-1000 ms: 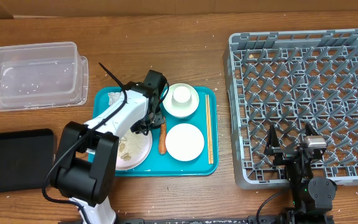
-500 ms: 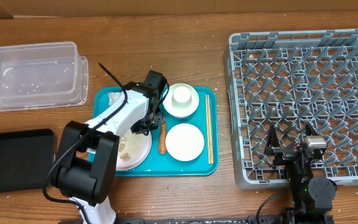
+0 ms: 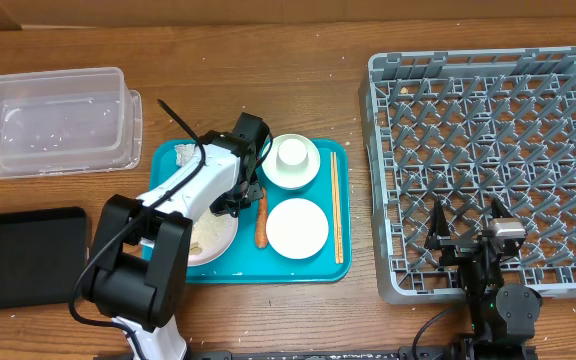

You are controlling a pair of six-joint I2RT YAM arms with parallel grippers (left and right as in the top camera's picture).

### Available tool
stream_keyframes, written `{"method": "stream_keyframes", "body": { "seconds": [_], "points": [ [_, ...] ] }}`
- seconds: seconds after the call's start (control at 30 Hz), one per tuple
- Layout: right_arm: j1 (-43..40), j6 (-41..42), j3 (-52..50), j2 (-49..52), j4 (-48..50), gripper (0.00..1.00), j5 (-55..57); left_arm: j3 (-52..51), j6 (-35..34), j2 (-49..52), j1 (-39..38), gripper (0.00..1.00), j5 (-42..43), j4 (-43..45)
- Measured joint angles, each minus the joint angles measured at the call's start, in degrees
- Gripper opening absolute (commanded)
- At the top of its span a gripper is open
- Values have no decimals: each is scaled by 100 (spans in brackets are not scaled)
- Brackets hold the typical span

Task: Sort waste into correct bins and load items into the dishwasher
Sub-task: 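Grasp the white plate rim with the left gripper and lift it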

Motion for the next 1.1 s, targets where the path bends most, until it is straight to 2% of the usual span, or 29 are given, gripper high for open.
{"method": "stream_keyframes", "body": {
  "seconds": [0.57, 1.1],
  "points": [
    [2, -4, 0, 0, 0, 100, 2, 525, -66, 2, -48, 4, 74, -1611],
    [2, -2, 0, 0, 2, 100, 4, 1217, -234, 9, -48, 4, -151, -2586]
  ]
}}
